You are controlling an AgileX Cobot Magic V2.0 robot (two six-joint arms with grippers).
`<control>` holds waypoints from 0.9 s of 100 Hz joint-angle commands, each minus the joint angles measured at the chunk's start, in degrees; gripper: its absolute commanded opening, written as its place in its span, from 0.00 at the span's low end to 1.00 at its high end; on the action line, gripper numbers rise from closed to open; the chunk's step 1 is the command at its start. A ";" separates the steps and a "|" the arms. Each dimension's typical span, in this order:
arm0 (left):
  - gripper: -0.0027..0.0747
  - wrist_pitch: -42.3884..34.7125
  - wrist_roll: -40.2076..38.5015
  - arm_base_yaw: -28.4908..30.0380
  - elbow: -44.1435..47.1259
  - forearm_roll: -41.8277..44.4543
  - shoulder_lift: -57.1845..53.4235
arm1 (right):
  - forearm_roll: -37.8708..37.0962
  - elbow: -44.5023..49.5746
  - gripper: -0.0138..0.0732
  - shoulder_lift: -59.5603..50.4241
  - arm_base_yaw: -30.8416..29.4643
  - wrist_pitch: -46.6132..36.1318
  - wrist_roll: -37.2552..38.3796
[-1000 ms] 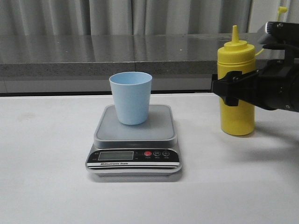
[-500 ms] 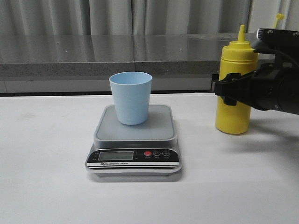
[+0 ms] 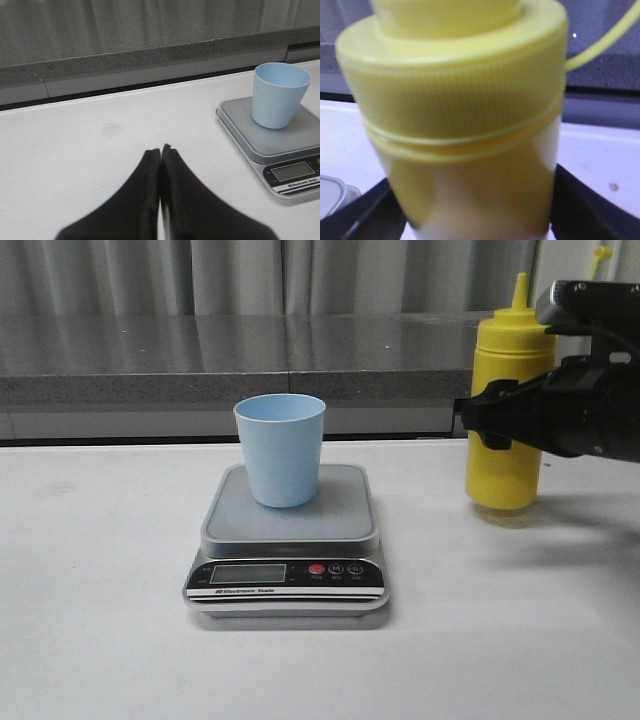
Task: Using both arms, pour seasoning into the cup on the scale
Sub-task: 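Lift the yellow bottle and tilt its nozzle down over the blue cup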
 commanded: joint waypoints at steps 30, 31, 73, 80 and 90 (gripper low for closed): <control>0.01 -4.71 -0.49 0.14 -1.60 0.00 0.44 | -10.75 -9.31 0.09 -11.05 4.21 20.94 -11.11; 0.01 -4.71 -0.49 0.14 -1.60 0.00 0.44 | -11.03 -9.57 0.09 -11.13 4.51 21.95 -11.11; 0.01 -4.71 -0.49 0.14 -1.60 0.00 0.44 | -32.27 -21.02 0.09 -11.47 9.74 49.57 -10.70; 0.01 -4.71 -0.49 0.14 -1.60 0.00 0.44 | -35.72 -22.03 0.09 -11.47 10.12 52.45 -10.40; 0.01 -4.71 -0.49 0.14 -1.60 0.00 0.44 | -40.89 -23.18 0.09 -11.47 10.50 54.64 -10.35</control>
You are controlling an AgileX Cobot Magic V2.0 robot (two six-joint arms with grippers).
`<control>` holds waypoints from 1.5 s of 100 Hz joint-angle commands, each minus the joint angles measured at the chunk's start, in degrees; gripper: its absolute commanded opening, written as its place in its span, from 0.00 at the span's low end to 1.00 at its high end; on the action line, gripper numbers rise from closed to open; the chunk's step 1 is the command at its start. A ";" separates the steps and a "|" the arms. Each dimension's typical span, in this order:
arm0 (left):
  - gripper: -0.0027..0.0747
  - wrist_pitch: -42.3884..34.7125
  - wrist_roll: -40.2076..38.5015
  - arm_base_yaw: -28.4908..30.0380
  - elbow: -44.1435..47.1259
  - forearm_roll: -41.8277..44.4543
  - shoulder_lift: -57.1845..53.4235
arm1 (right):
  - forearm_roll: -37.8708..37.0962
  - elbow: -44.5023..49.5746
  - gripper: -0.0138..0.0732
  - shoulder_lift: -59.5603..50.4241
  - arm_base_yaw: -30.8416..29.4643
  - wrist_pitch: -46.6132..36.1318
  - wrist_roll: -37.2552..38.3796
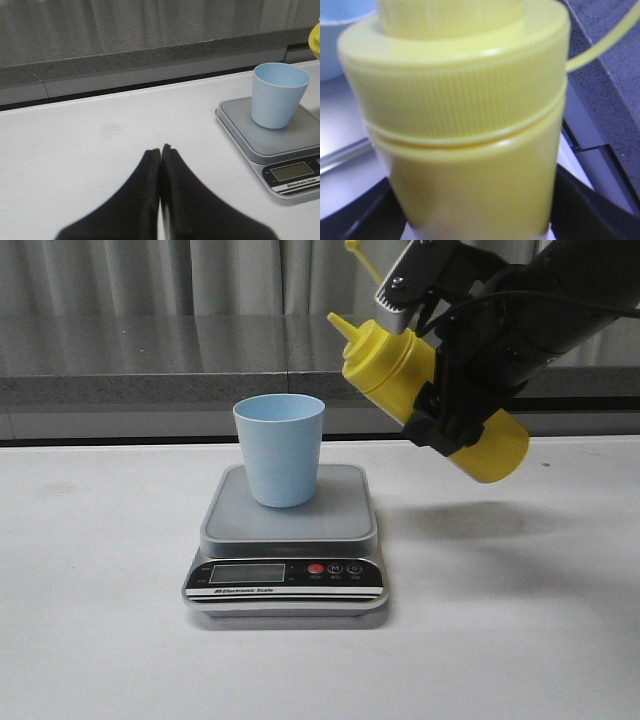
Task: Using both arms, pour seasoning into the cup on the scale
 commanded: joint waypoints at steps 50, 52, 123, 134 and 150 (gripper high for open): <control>0.01 -4.71 -0.49 0.14 -1.60 0.00 0.44 | -40.39 -8.09 0.09 -3.01 3.52 13.02 15.08; 0.01 -4.71 -0.49 0.14 -1.60 0.00 0.44 | -41.81 -8.09 0.09 -3.01 3.78 13.08 15.27; 0.01 -4.71 -0.49 0.14 -1.60 0.00 0.44 | -63.99 -8.01 0.09 -2.95 7.60 13.54 15.44; 0.01 -4.71 -0.49 0.14 -1.60 0.00 0.44 | -63.99 -8.01 0.09 -2.95 8.08 16.26 15.38; 0.01 -4.71 -0.49 0.14 -1.60 0.00 0.44 | -63.99 -8.01 0.09 -2.76 8.83 19.53 14.33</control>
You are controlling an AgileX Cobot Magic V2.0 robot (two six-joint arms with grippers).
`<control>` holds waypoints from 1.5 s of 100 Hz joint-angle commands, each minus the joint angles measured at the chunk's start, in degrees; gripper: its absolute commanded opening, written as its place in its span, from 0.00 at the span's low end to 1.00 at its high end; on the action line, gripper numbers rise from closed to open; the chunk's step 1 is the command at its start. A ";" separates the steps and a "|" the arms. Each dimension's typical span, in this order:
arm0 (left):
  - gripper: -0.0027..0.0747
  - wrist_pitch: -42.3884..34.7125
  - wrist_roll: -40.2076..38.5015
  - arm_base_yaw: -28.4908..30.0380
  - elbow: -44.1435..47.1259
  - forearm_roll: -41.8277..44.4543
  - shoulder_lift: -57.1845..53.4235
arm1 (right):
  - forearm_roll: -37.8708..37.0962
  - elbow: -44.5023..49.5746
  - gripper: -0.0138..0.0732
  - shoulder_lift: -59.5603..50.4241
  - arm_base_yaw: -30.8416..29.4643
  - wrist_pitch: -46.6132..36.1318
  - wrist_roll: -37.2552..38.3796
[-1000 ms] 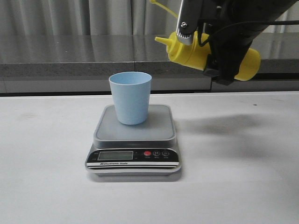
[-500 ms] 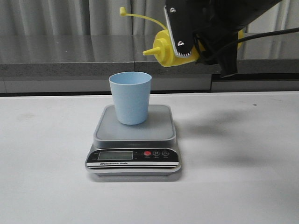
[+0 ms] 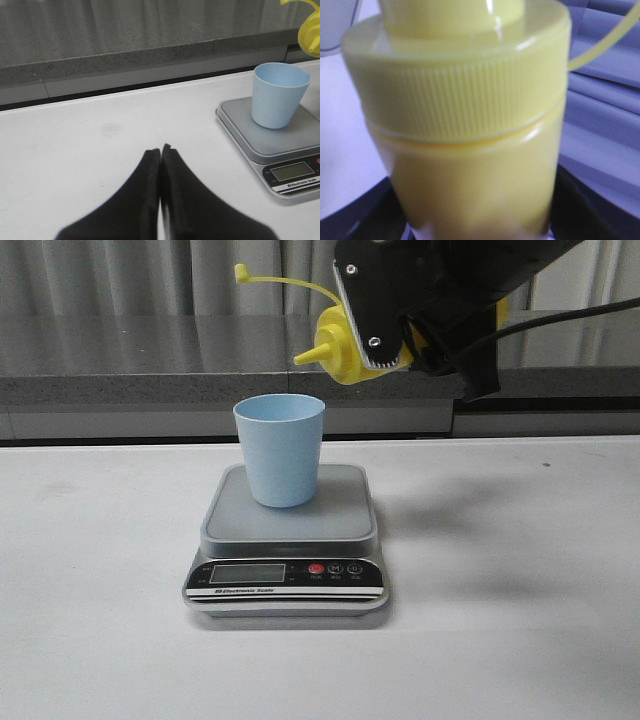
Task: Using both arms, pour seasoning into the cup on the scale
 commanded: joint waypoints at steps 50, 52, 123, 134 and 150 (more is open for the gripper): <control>0.01 -4.71 -0.49 0.14 -1.60 0.00 0.44 | -1.54 -1.87 0.09 -2.11 4.18 10.34 -6.53; 0.01 -4.71 -0.49 0.14 -1.60 0.00 0.44 | -1.54 -1.87 0.09 -2.11 4.18 10.34 -6.53; 0.01 -4.71 -0.49 0.14 -1.60 0.00 0.44 | 46.64 -1.51 0.09 -6.64 -5.94 -10.40 7.05; 0.01 -4.71 -0.49 0.14 -1.60 0.00 0.44 | 54.22 0.84 0.09 -7.90 -9.02 -18.35 6.80; 0.01 -4.71 -0.49 0.14 -1.60 0.00 0.44 | 67.02 6.16 0.09 -8.96 -12.65 -26.99 -0.63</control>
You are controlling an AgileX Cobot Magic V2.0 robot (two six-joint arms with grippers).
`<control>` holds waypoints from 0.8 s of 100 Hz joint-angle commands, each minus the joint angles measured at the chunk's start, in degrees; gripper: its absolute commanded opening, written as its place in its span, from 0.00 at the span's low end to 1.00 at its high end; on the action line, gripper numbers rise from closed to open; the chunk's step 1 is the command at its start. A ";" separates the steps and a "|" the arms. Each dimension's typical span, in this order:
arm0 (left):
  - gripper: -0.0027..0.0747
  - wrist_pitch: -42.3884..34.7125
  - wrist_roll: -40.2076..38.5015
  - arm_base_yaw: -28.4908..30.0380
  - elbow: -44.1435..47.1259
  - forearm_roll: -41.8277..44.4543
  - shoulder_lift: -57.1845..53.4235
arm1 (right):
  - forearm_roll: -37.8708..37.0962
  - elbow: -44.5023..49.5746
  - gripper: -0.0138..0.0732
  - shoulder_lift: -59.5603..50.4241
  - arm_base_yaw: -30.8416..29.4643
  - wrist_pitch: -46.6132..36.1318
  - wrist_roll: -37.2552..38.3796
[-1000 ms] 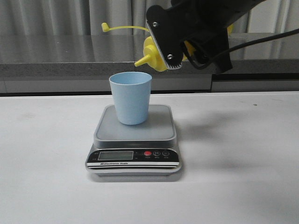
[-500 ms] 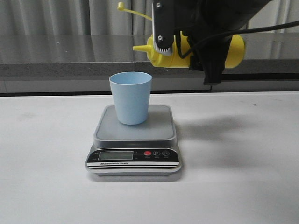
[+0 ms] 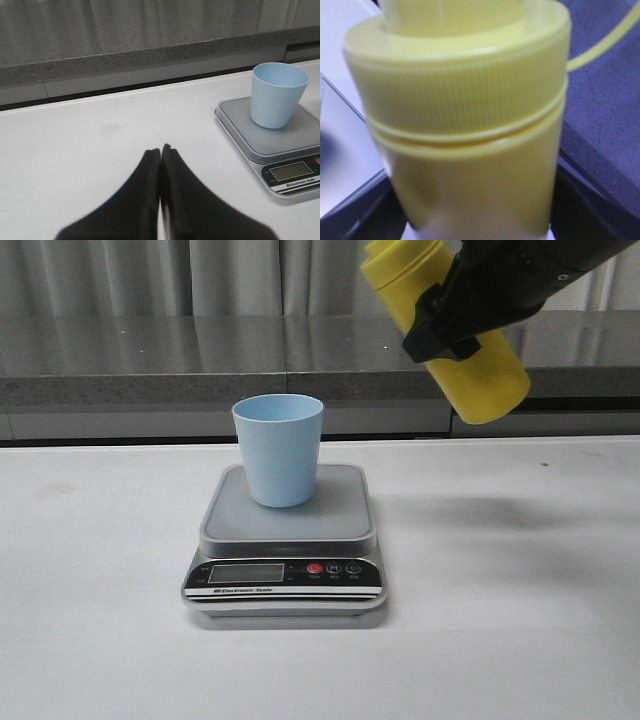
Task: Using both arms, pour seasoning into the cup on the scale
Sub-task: 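Turn the bottle upright and lower it back to its spot on the table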
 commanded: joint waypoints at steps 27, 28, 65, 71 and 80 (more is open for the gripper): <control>0.01 -4.71 -0.49 0.14 -1.60 0.00 0.44 | 28.72 14.66 0.09 -3.14 -6.57 -32.95 -14.15; 0.01 -4.71 -0.49 0.14 -1.60 0.00 0.44 | 28.82 15.25 0.09 -3.14 -6.85 -33.48 -14.15; 0.01 -4.71 -0.49 0.14 -1.60 0.00 0.44 | 29.16 18.76 0.09 5.26 -10.79 -48.58 -10.54; 0.01 -4.71 -0.49 0.14 -1.60 0.00 0.44 | 29.16 18.76 0.09 6.77 -10.85 -50.52 -8.83; 0.01 -4.71 -0.49 0.14 -1.60 0.00 0.44 | 29.11 18.76 0.09 8.37 -10.85 -52.01 -8.74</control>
